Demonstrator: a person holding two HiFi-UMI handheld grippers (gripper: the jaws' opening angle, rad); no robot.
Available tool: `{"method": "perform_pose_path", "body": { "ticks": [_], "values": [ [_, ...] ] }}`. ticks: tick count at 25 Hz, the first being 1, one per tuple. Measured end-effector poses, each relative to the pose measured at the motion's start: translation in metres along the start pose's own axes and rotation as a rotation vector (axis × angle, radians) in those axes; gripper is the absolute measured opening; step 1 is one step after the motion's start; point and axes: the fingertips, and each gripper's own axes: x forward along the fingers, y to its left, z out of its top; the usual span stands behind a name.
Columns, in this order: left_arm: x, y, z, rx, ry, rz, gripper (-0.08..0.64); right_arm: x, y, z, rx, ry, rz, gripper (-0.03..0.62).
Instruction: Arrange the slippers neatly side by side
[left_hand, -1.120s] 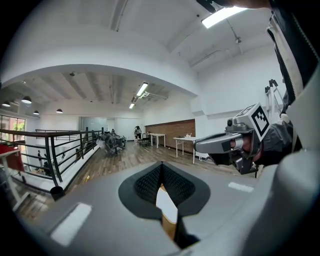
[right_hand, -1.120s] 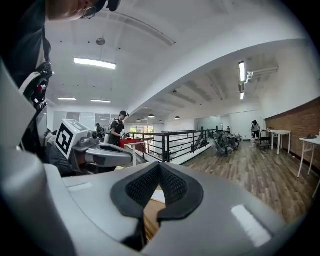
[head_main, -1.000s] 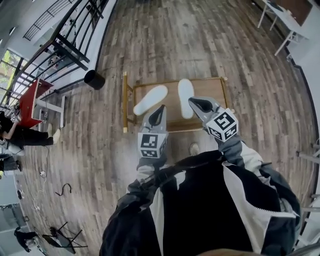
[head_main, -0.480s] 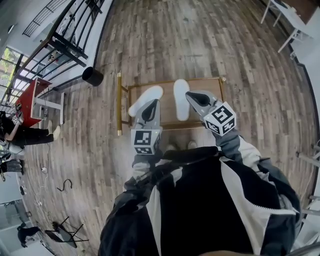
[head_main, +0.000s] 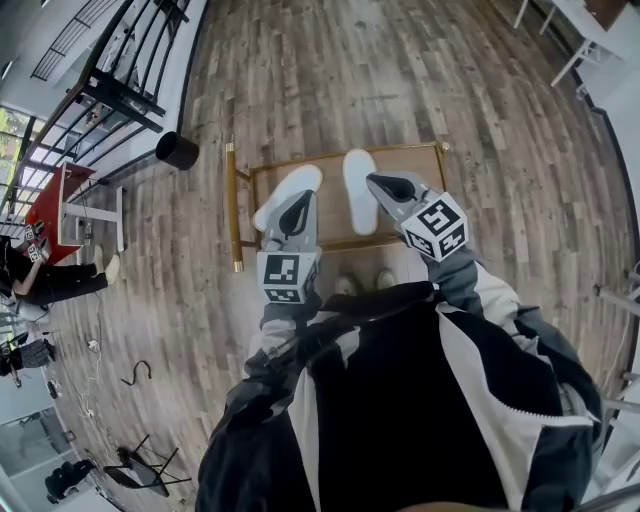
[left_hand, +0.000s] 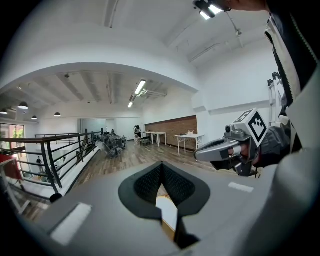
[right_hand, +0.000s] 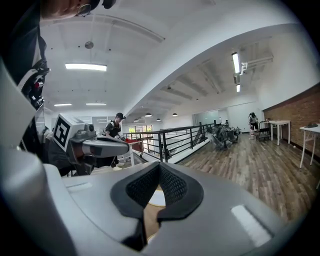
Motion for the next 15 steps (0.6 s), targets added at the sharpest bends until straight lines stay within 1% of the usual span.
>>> {"method": "perform_pose_path", "body": {
  "ticks": [4, 7, 11, 13, 15],
  "values": [
    [-0.001, 0.007, -0.008, -0.008, 0.02, -0.011, 0.014, 0.007, 0.005, -0.003, 0.01, 0.002, -0.002, 0.005],
    [0.003, 0.013, -0.017, 0.022, 0.045, -0.014, 0.014, 0.008, 0.005, -0.002, 0.01, 0.001, -0.009, 0.005],
    [0.013, 0.023, -0.044, 0.088, 0.124, -0.02, 0.014, 0.009, 0.005, -0.003, 0.003, 0.008, -0.019, 0.005],
    [0.017, 0.028, -0.058, 0.095, 0.163, -0.025, 0.012, 0.006, 0.003, -0.004, 0.003, 0.014, -0.028, 0.005],
    [0.022, 0.033, -0.072, 0.085, 0.203, -0.036, 0.012, 0.003, 0.001, -0.004, 0.004, 0.02, -0.038, 0.005]
  ]
}}
